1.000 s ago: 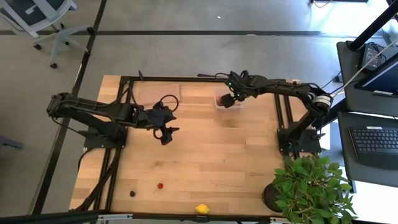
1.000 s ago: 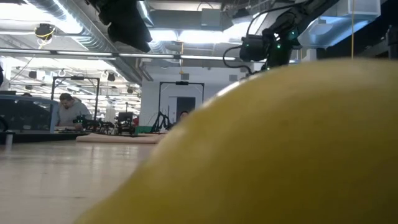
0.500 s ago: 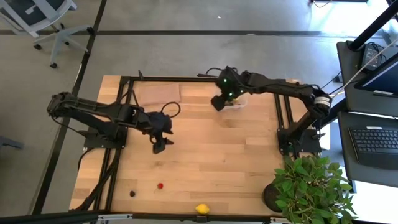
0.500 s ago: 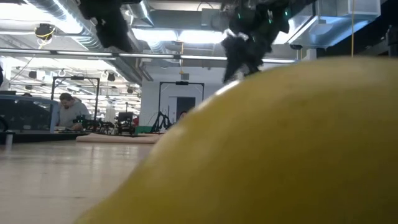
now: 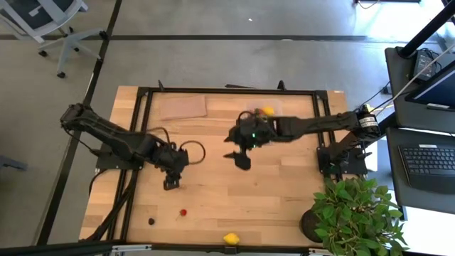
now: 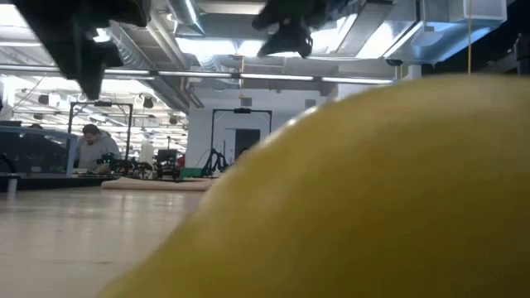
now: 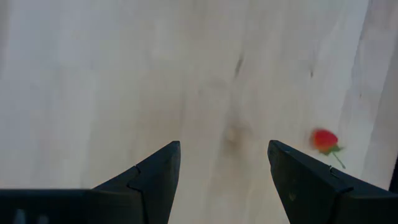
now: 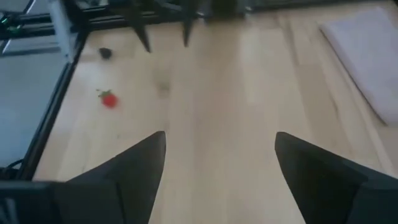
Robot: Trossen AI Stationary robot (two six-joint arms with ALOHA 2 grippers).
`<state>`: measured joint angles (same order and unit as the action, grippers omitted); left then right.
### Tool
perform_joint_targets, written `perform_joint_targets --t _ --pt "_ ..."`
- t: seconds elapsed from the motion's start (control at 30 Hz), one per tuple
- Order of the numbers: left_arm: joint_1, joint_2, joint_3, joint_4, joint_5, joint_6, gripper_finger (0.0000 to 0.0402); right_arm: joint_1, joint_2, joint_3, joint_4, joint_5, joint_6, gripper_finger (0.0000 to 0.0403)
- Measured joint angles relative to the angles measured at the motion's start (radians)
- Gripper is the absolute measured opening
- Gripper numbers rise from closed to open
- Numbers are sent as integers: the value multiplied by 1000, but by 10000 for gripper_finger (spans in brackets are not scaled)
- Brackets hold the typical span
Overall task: Pick and placing Produce into tupperware
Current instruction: Put the strawberry into the transparent bin
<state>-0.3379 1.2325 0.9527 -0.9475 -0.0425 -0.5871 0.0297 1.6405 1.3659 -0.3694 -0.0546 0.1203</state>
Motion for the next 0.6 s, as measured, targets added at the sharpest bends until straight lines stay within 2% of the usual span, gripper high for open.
perform_joint_targets --t 0.17,0.43,0.6 --pt "-63 96 0 6 1 -64 234 81 9 -1 13 66 -5 303" --pt "-156 226 0 102 68 -272 234 150 49 -2 6 149 87 303" --pt "-212 303 0 147 91 -360 234 167 95 -1 9 152 87 303"
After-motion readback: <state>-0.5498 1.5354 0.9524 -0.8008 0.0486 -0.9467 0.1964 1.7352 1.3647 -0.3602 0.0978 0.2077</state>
